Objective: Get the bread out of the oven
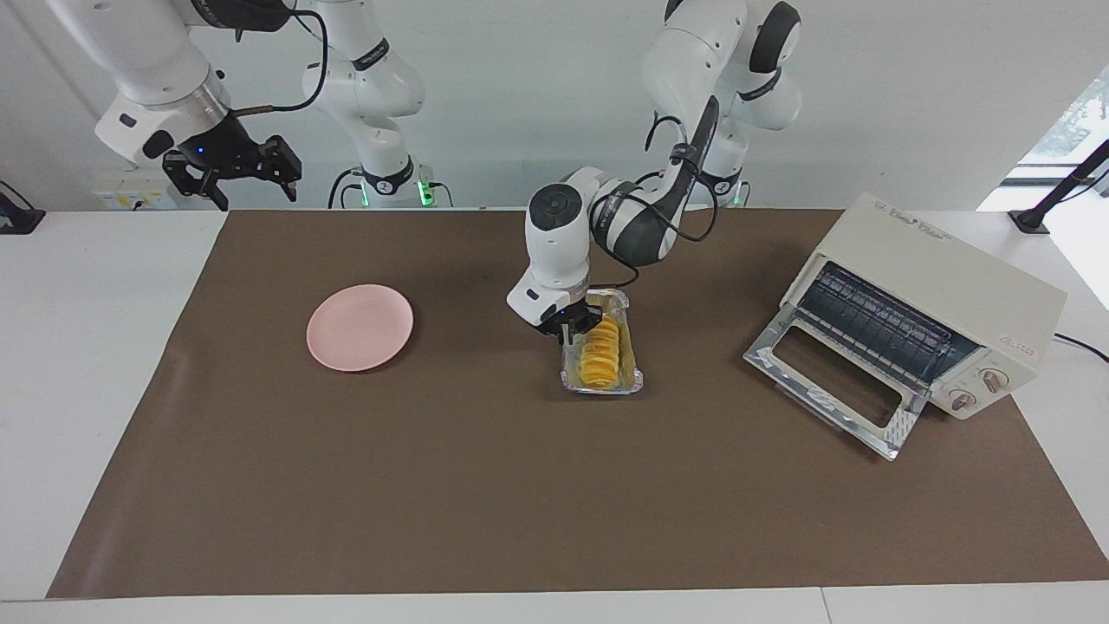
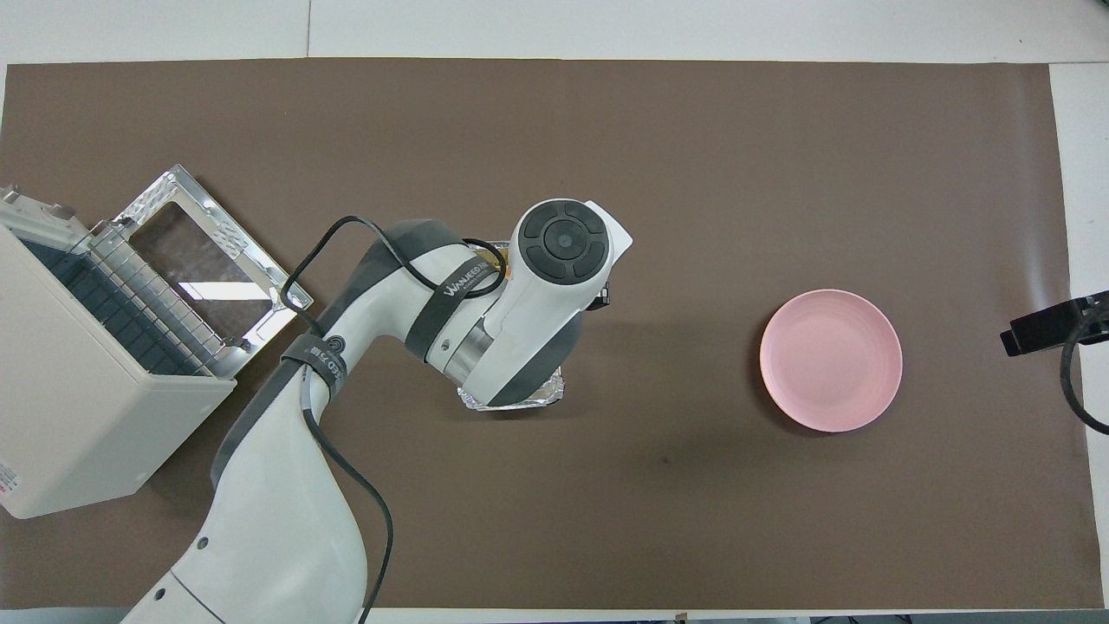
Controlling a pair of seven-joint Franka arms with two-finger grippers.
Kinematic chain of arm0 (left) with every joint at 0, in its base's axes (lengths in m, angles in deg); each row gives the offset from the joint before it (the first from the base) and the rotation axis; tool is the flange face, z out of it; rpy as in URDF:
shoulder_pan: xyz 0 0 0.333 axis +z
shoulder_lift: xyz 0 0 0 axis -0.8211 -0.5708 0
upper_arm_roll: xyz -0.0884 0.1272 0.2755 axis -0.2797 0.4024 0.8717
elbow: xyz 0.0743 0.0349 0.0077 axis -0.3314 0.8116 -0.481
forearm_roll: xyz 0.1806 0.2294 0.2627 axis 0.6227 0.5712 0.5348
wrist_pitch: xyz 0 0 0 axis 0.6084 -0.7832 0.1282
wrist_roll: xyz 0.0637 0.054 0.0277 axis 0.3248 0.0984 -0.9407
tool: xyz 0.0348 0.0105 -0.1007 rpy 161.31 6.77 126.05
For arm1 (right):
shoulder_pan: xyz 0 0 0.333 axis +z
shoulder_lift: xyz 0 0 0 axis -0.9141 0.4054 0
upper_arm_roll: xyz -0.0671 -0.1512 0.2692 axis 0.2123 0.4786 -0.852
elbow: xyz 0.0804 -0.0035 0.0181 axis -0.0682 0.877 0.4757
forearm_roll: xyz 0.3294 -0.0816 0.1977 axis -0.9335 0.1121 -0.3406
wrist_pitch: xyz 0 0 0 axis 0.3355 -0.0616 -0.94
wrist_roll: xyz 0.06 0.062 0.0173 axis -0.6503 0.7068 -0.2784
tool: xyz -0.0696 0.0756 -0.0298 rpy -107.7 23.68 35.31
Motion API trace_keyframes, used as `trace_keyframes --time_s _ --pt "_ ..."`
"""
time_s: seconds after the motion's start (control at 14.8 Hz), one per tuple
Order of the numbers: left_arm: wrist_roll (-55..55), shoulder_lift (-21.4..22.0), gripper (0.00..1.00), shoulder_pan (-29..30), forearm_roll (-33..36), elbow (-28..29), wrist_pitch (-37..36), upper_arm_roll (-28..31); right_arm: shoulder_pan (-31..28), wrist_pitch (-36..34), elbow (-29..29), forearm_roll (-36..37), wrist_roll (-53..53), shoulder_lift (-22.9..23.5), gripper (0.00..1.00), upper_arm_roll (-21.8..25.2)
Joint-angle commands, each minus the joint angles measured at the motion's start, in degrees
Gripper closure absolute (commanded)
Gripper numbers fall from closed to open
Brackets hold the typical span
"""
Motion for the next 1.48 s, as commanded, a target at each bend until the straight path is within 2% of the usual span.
trace_keyframes --time_s 0.0,0.13,0.27,0.47,0.67,0.88,1.01,1.15,1.28,1.42 --pt "0.7 8.3 0.0 6.3 -1.4 1.0 -6.9 0.3 -0.5 -0.7 0.5 -1.0 -1.5 -1.0 0.0 -0.8" --pt "2.9 11.6 0.0 11.4 -1.8 1.3 -11.9 0.3 0.4 -0.2 2.3 -1.4 -1.1 -1.9 0.0 -1.0" --pt "11.3 13.6 0.0 18.0 -1.9 1.4 -16.8 0.3 3.4 3.2 5.2 -1.6 0.6 -3.2 0.0 -1.0" --pt "21.3 17.0 0.0 28.2 -3.6 1.3 -21.6 0.3 10.4 10.3 10.5 -1.8 12.7 -4.2 0.0 -1.0" --pt "21.6 19.4 0.0 32.3 -3.6 1.5 -26.0 0.4 15.2 17.4 14.7 -2.0 19.4 -2.8 0.0 -1.0" --pt "22.4 20.7 0.0 34.8 -3.5 1.5 -28.9 0.4 19.9 22.2 14.2 -2.0 27.5 2.6 0.0 -1.0" --pt "28.1 21.6 0.0 36.8 -3.2 1.6 -32.2 0.5 23.3 26.5 14.1 -2.1 33.3 5.7 0.0 -1.0" --pt "32.1 22.9 0.0 37.6 -1.7 2.1 -32.9 0.8 26.7 28.2 10.5 -4.5 37.9 10.3 0.0 -1.0" --pt "34.1 26.7 0.0 39.1 -0.6 6.3 -32.9 0.7 29.4 30.6 8.1 -5.2 42.5 14.4 0.0 -1.0" --pt "36.0 29.2 0.0 39.6 -0.6 8.8 -32.7 0.5 31.1 32.9 8.0 -5.2 45.7 15.5 0.0 -1.0"
